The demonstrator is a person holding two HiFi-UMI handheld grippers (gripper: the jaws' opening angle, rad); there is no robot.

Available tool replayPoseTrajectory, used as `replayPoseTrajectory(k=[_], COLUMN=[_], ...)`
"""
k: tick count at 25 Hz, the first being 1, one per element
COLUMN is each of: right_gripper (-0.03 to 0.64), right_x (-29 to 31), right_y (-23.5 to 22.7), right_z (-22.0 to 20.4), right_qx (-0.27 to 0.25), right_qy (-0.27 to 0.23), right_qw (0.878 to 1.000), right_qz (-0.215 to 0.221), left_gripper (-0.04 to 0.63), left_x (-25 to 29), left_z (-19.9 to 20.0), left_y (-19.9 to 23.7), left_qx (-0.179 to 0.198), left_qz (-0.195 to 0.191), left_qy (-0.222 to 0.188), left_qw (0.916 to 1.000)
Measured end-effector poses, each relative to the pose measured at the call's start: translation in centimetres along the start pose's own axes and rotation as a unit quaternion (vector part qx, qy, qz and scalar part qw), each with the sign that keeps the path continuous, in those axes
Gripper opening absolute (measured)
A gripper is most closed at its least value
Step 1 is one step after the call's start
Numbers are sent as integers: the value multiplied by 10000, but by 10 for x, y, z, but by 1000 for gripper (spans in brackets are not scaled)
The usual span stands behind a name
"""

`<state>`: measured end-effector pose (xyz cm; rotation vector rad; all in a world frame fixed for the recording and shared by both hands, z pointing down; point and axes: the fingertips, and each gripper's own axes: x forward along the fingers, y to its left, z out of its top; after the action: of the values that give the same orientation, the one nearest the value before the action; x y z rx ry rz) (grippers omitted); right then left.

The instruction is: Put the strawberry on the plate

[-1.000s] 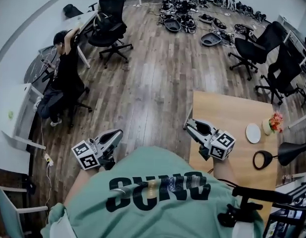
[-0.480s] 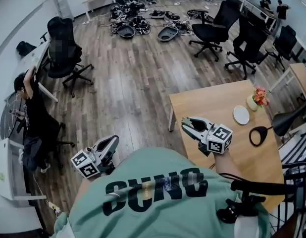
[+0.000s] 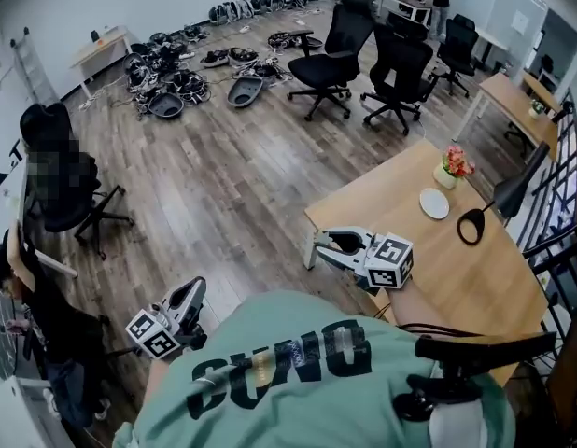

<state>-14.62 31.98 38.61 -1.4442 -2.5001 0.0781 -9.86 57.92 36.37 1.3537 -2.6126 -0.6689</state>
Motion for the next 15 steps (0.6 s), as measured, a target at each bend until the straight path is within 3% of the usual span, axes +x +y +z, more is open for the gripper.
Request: replayPoseTrajectory(k=[7,15], right_gripper=[133,133], right_x=[12,-18], right_y=[0,-26], right_z=[-17,-15], right_qx=[276,469], right_qy=[157,82], right_qw=[9962,9903], right_qz=[-817,-1308], left_gripper=[-8,-8], left_x=[2,62], left_z=[4,0], left_y=[54,58], left_qx=[-175,-313], left_qz=[-672,-1206], left_qy=[315,614], left_qw=[9971,9903])
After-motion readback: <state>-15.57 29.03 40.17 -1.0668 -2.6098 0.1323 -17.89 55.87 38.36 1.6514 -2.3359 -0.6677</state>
